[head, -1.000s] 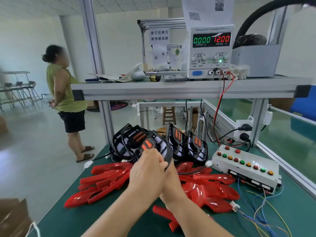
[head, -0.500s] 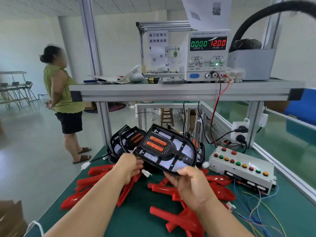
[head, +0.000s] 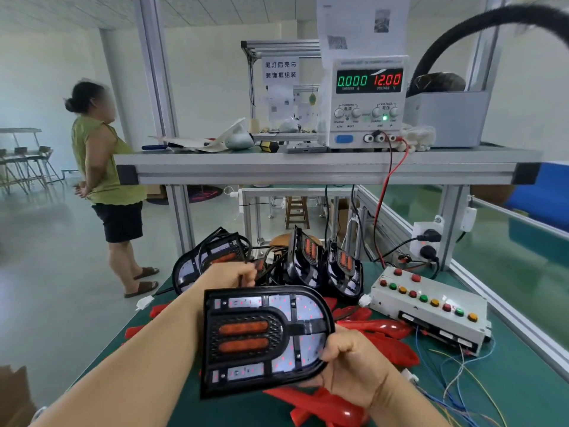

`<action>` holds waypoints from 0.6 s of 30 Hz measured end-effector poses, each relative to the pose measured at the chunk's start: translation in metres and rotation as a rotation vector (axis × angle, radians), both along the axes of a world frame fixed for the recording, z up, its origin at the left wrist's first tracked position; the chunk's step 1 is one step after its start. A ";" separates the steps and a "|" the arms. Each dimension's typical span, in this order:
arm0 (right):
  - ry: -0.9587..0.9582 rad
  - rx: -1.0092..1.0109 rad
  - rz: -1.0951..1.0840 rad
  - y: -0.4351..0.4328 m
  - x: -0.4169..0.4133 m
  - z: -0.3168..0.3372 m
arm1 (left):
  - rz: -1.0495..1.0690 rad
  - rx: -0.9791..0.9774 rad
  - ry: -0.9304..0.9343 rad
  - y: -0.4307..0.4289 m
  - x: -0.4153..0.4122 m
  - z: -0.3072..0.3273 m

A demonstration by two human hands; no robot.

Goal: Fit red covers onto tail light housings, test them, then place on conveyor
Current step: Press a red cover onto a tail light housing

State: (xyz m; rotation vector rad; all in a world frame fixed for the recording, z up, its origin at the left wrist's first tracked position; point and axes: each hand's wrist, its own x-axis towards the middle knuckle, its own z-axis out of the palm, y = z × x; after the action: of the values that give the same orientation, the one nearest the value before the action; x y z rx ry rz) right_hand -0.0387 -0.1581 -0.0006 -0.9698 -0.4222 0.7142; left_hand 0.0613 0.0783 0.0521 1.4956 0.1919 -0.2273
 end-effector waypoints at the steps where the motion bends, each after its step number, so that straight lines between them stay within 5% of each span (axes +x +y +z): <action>1: 0.004 -0.012 -0.006 -0.002 0.001 0.000 | 0.054 -0.127 0.010 0.002 0.005 0.004; 3: 0.013 -0.037 -0.025 -0.007 0.005 0.000 | 0.127 -0.263 -0.010 0.006 0.010 0.015; 11: 0.029 -0.091 -0.089 -0.003 0.003 -0.004 | 0.072 -0.131 -0.320 0.006 0.004 0.044; 18: 0.115 0.146 -0.161 -0.014 -0.004 -0.001 | 0.064 -0.078 -0.582 0.008 -0.049 0.044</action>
State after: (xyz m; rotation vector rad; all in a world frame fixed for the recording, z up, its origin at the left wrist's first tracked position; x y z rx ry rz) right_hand -0.0431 -0.1723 -0.0019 -0.8113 -0.2881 0.5818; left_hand 0.0121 0.0859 0.0962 1.4164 -0.2338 0.2520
